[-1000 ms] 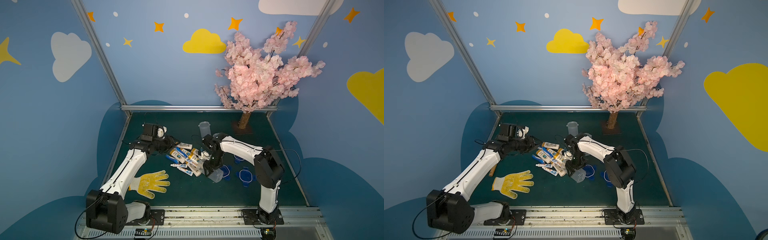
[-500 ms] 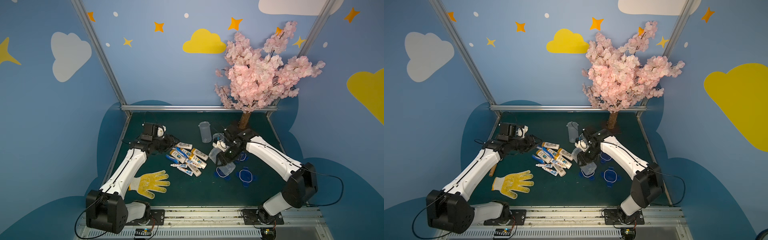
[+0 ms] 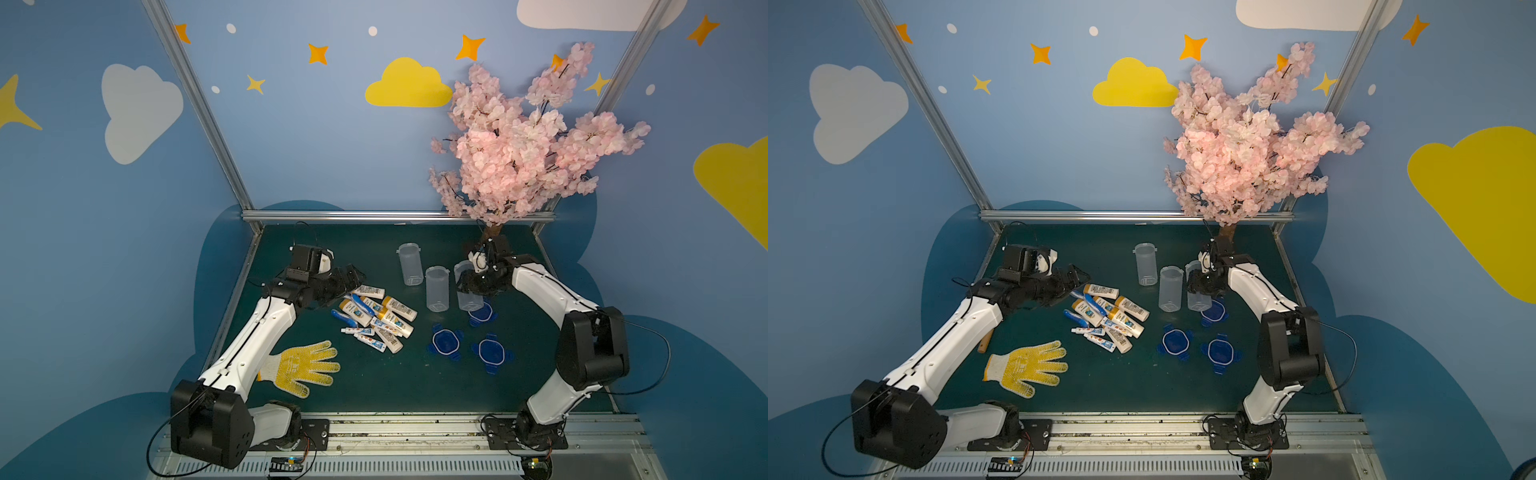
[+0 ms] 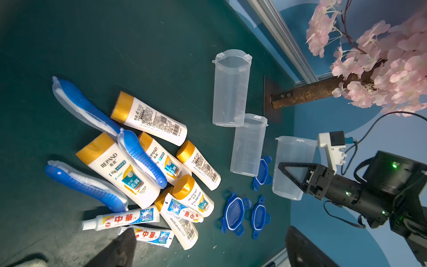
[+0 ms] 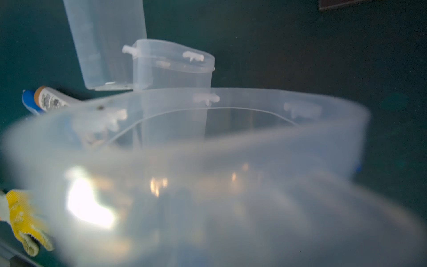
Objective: Take out toiletry kits
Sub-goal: Place the container at the center of the board.
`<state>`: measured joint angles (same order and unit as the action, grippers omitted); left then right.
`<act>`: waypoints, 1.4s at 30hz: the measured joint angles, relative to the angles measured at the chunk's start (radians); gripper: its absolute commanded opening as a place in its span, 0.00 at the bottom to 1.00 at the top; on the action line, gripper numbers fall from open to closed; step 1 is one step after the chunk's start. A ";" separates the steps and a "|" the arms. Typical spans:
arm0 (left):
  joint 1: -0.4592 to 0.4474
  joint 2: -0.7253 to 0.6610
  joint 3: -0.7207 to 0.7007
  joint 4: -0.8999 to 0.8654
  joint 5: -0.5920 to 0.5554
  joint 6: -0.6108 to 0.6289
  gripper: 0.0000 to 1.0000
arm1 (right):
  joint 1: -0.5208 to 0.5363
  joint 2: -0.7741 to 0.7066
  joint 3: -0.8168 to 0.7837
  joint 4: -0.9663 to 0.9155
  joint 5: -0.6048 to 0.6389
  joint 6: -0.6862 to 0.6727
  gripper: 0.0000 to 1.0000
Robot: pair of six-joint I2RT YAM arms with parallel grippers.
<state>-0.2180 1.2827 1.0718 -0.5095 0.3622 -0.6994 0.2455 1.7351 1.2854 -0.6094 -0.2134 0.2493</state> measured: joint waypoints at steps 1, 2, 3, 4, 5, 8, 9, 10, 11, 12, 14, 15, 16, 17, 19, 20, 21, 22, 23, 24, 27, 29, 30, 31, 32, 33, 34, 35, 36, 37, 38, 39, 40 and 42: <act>0.000 0.000 0.000 0.000 -0.001 0.000 1.00 | 0.000 0.024 0.006 0.019 0.001 0.009 0.38; 0.000 0.000 0.000 0.000 -0.004 0.000 1.00 | 0.000 0.045 0.008 0.039 0.003 0.019 0.41; 0.000 0.000 0.000 0.000 -0.005 0.000 1.00 | 0.000 0.063 0.009 0.056 0.003 0.030 0.44; 0.000 0.000 0.000 0.000 -0.007 0.000 1.00 | 0.000 0.076 0.009 0.067 0.003 0.038 0.48; 0.000 0.000 0.000 0.000 -0.009 0.001 1.00 | 0.000 0.088 0.009 0.078 0.003 0.047 0.53; 0.000 0.001 0.000 0.000 -0.016 0.001 1.00 | 0.000 0.111 0.009 0.106 0.000 0.072 0.68; 0.000 0.003 0.000 0.000 -0.016 0.001 1.00 | 0.000 0.116 0.009 0.115 -0.002 0.082 0.71; 0.000 0.005 0.000 0.000 -0.016 0.001 1.00 | 0.000 0.119 0.009 0.121 -0.005 0.087 0.73; 0.000 0.008 0.000 0.000 -0.017 0.000 1.00 | 0.000 0.121 0.009 0.128 -0.006 0.094 0.82; 0.000 0.011 0.000 0.000 -0.017 0.000 1.00 | 0.001 0.123 0.009 0.135 -0.009 0.100 0.83; 0.000 0.016 0.000 0.000 -0.018 0.000 1.00 | 0.002 0.124 0.009 0.145 -0.013 0.110 0.83; -0.001 0.019 0.000 0.000 -0.018 0.000 1.00 | 0.004 0.124 0.009 0.150 -0.014 0.115 0.83; -0.001 0.021 0.000 0.000 -0.018 0.000 1.00 | 0.006 0.124 0.009 0.154 -0.015 0.116 0.83; -0.001 0.023 0.000 0.000 -0.018 0.000 1.00 | 0.010 0.124 0.009 0.158 -0.017 0.118 0.83; -0.003 0.024 0.000 0.000 -0.019 0.000 1.00 | 0.019 0.124 0.009 0.164 -0.017 0.121 0.83; -0.004 0.025 0.000 0.000 -0.020 0.000 1.00 | 0.026 0.124 0.009 0.166 -0.018 0.122 0.83; -0.005 0.025 0.000 0.000 -0.020 0.000 1.00 | 0.032 0.124 0.009 0.167 -0.018 0.122 0.83; -0.005 0.025 0.000 0.000 -0.020 0.000 1.00 | 0.036 0.124 0.009 0.167 -0.018 0.122 0.83; -0.006 0.025 0.000 0.000 -0.021 0.000 1.00 | 0.040 0.124 0.009 0.167 -0.018 0.125 0.83; -0.006 0.025 0.000 0.000 -0.022 0.000 1.00 | 0.041 0.124 0.009 0.167 -0.018 0.126 0.83; -0.008 0.024 0.000 -0.002 -0.024 0.000 1.00 | 0.046 0.119 0.005 0.169 -0.015 0.129 0.83; -0.008 0.022 0.000 -0.006 -0.029 0.001 1.00 | 0.046 0.098 -0.015 0.173 -0.007 0.127 0.83; -0.008 0.019 0.000 -0.008 -0.033 0.003 1.00 | 0.046 0.076 -0.034 0.173 -0.001 0.125 0.83; -0.008 0.014 0.000 -0.008 -0.041 0.005 1.00 | 0.046 0.048 -0.053 0.172 0.008 0.120 0.83; -0.008 0.005 0.000 -0.008 -0.051 0.007 1.00 | 0.046 0.012 -0.075 0.171 0.016 0.114 0.83; -0.008 -0.008 0.000 -0.008 -0.064 0.010 1.00 | 0.046 -0.034 -0.097 0.169 0.024 0.108 0.83; -0.008 -0.020 -0.001 -0.007 -0.075 0.014 1.00 | 0.046 -0.080 -0.115 0.166 0.032 0.100 0.83; -0.008 -0.039 -0.005 0.000 -0.096 0.021 1.00 | 0.046 -0.133 -0.132 0.164 0.040 0.086 0.83; -0.008 -0.061 -0.013 0.014 -0.120 0.028 1.00 | 0.046 -0.186 -0.146 0.166 0.048 0.074 0.83; -0.009 -0.081 -0.024 0.031 -0.143 0.036 1.00 | 0.046 -0.235 -0.157 0.169 0.055 0.059 0.83; -0.009 -0.108 -0.042 0.053 -0.178 0.047 1.00 | 0.046 -0.287 -0.173 0.179 0.061 0.043 0.83; -0.010 -0.135 -0.069 0.085 -0.211 0.058 1.00 | 0.046 -0.341 -0.192 0.193 0.069 0.027 0.83; -0.010 -0.161 -0.099 0.117 -0.248 0.069 1.00 | 0.046 -0.383 -0.211 0.204 0.076 0.014 0.83; -0.010 -0.219 -0.184 0.207 -0.325 0.095 1.00 | 0.046 -0.478 -0.269 0.248 0.097 -0.005 0.83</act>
<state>-0.2283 1.0637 0.8875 -0.3027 0.0372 -0.6048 0.2913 1.2568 1.0161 -0.3618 -0.1169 0.2440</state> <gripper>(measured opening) 0.997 0.827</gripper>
